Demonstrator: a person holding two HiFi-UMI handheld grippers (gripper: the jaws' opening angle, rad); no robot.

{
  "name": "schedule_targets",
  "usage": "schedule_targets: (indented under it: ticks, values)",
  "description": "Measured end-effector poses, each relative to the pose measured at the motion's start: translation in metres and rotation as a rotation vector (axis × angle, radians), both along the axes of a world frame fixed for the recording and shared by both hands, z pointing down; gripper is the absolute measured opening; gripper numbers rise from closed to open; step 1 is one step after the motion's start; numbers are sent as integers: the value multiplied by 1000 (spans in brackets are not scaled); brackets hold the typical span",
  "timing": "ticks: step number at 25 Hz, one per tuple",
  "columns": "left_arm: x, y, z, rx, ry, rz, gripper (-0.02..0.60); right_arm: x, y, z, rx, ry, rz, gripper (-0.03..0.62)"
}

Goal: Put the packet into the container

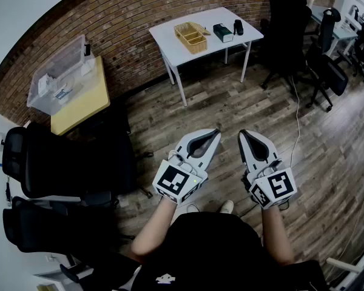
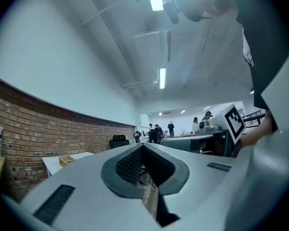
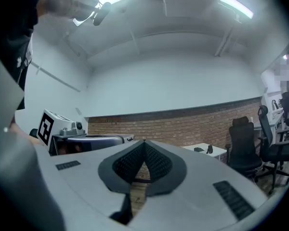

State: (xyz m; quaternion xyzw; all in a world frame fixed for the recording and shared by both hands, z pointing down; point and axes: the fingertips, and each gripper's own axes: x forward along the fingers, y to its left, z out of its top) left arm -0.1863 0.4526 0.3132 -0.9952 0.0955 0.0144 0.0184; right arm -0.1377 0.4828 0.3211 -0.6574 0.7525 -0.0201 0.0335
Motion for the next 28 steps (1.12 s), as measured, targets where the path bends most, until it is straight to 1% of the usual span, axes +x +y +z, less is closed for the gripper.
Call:
schedule_targets:
  ticks: [4,8,17,24,28]
  values:
    - [3,2,1,-3,4,0,6,5,2,1,-1,0,5,5]
    - [7,2,4,-9,-10,0,6,12,2,0,9,-18,21,5]
    - [23,6,8,-22,-26,-6,6,25,7,2,7,-13,3,5]
    - [51,19,10,-16,-34,-25,6,53,20,4,17,-20,-13,5]
    - [69,31,8,-12,-30,-36,6,71,30,3,16,-4,-31,5]
